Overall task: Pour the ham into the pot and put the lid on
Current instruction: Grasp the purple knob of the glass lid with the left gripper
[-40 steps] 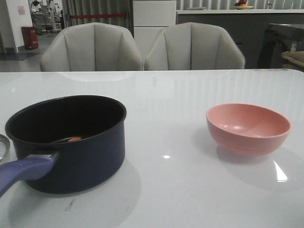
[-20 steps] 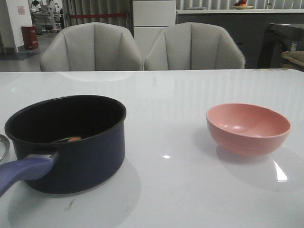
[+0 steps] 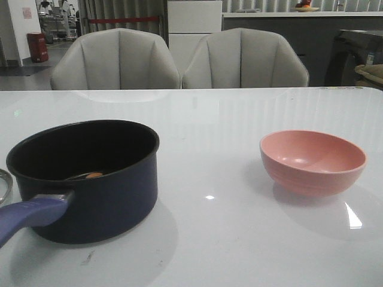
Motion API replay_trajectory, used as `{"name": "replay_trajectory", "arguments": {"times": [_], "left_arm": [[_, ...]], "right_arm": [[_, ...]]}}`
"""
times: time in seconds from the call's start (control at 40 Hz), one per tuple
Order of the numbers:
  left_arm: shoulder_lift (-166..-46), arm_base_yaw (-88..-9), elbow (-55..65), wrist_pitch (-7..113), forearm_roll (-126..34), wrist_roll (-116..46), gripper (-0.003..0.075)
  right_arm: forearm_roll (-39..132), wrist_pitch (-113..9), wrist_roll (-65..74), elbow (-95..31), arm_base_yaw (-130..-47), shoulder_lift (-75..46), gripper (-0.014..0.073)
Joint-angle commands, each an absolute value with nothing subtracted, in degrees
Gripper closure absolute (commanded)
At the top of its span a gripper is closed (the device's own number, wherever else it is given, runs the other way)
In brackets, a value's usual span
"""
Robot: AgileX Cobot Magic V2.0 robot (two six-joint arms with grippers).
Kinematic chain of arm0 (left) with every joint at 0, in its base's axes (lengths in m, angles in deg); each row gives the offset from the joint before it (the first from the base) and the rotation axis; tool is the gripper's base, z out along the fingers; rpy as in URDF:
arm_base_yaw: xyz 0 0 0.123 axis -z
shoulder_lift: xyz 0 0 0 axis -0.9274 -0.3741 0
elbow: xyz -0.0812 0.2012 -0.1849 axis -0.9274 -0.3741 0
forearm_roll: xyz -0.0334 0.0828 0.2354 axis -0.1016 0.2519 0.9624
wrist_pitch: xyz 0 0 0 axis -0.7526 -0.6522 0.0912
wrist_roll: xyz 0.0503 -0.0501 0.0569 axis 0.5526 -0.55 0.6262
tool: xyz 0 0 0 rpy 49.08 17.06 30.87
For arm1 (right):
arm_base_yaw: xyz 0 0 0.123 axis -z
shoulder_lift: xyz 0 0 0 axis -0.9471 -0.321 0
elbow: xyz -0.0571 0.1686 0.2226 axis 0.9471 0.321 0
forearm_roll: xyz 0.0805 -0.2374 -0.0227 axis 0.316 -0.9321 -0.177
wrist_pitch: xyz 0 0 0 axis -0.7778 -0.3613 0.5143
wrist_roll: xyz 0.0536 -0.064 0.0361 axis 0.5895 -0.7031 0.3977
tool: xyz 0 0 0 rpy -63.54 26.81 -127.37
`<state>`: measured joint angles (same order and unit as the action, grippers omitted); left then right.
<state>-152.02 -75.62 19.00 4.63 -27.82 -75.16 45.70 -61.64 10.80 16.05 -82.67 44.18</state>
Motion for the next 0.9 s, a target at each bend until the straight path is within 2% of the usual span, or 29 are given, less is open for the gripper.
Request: {"name": "replay_trajectory", "arguments": {"times": [0.0, 0.3, 0.525, 0.674, 0.874], "left_arm": [[-151.24, -75.68, 20.76, 4.90, -28.33, -75.66, 0.0103], [-152.65, -75.68, 20.76, 6.62, -28.27, -75.66, 0.0105], [-154.48, -75.68, 20.76, 4.74, -27.82, -75.66, 0.0143], [-154.64, -75.68, 20.76, 4.52, -27.82, -75.56, 0.0198], [-154.64, -75.68, 20.76, 3.04, -27.82, -74.62, 0.0339]], "right_arm": [[46.28, -56.84, 10.37, 14.57, -82.70, 44.82, 0.0433], [46.28, -56.84, 10.37, 14.57, -82.70, 44.82, 0.0433], [46.28, -56.84, 10.37, 14.57, -82.70, 44.82, 0.0433], [46.28, -56.84, 10.37, 14.57, -82.70, 44.82, 0.0433], [46.28, -56.84, 10.37, 14.57, -82.70, 44.82, 0.0433]]}}
